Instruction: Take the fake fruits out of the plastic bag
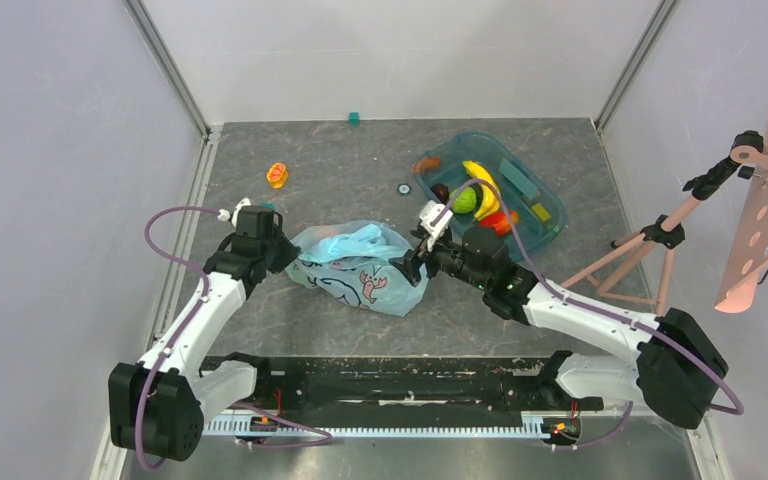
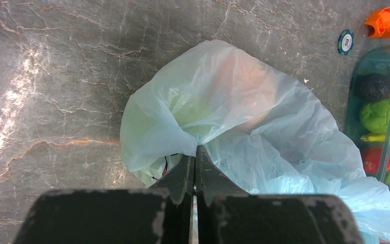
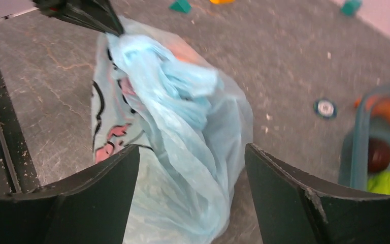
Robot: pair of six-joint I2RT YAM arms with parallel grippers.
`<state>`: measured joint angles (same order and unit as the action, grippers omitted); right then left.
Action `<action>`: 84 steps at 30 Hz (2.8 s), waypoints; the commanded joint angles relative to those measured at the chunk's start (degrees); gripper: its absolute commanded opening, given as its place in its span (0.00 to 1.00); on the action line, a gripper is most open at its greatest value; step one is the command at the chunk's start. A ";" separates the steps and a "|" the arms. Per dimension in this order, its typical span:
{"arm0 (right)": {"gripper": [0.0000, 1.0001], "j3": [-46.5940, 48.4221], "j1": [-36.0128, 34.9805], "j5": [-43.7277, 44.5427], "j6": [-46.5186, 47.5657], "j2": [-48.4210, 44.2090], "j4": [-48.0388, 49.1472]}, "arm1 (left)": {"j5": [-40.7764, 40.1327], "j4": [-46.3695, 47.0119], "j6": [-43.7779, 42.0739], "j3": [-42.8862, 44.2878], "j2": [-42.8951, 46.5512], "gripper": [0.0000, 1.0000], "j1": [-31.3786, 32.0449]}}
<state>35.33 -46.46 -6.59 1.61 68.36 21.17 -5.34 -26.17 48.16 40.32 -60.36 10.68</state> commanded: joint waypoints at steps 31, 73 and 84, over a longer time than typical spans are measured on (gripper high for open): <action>0.25 21.80 -10.26 12.11 35.85 18.88 -13.11 | 3.96 1.83 -4.04 2.76 -0.41 0.02 -0.22; 0.00 -1.51 -4.39 18.33 -13.85 -4.46 7.61 | 14.85 2.34 -21.56 11.43 14.37 0.64 6.56; 0.00 10.21 -2.52 9.38 -18.54 -0.83 -1.91 | 8.95 13.15 -41.13 4.25 17.29 0.75 26.65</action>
<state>41.82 -49.25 6.72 -15.25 67.46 20.82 4.05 -18.68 18.06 46.13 -42.30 36.16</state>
